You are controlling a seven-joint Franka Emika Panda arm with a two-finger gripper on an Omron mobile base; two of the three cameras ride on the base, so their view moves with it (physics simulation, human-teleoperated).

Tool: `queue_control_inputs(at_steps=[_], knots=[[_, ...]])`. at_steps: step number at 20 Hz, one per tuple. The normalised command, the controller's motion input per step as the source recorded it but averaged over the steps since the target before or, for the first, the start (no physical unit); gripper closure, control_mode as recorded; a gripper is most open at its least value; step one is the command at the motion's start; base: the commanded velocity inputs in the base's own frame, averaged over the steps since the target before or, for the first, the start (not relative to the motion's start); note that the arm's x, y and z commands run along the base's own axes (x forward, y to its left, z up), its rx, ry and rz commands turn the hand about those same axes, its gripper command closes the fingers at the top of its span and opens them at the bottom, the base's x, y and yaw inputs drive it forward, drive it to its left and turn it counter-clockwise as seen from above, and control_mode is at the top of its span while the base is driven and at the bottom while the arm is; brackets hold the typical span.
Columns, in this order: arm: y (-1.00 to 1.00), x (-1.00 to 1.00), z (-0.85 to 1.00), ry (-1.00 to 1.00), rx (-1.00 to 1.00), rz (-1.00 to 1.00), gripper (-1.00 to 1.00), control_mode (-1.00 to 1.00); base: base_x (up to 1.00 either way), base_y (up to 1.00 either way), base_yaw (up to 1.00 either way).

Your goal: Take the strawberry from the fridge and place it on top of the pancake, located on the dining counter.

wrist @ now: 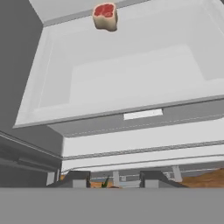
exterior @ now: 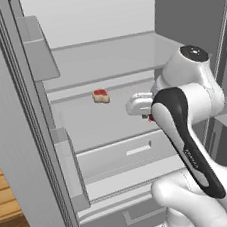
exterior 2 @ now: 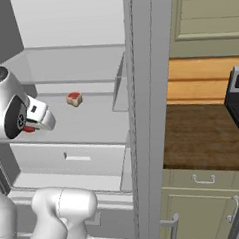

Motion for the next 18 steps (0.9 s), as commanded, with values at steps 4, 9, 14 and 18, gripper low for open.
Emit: queue_control_inputs(at_steps=[4, 9, 14, 18], knots=[[0.00, -0.74, 0.00, -0.03, 0.00, 0.00, 1.00, -1.00, 0.00, 0.00, 0.00], [-0.02, -0.44, 0.06, 0.00, 0.00, 0.00, 1.00, -1.00, 0.00, 0.00, 0.00], [-0.01, 0.00, 0.11, 0.00, 0.00, 0.00, 1.00, 1.00, -0.17, 0.00, 0.00], [0.00, 0.00, 0.00, 0.00, 0.00, 0.00, 1.00, 1.00, -0.96, 0.00, -0.02]])
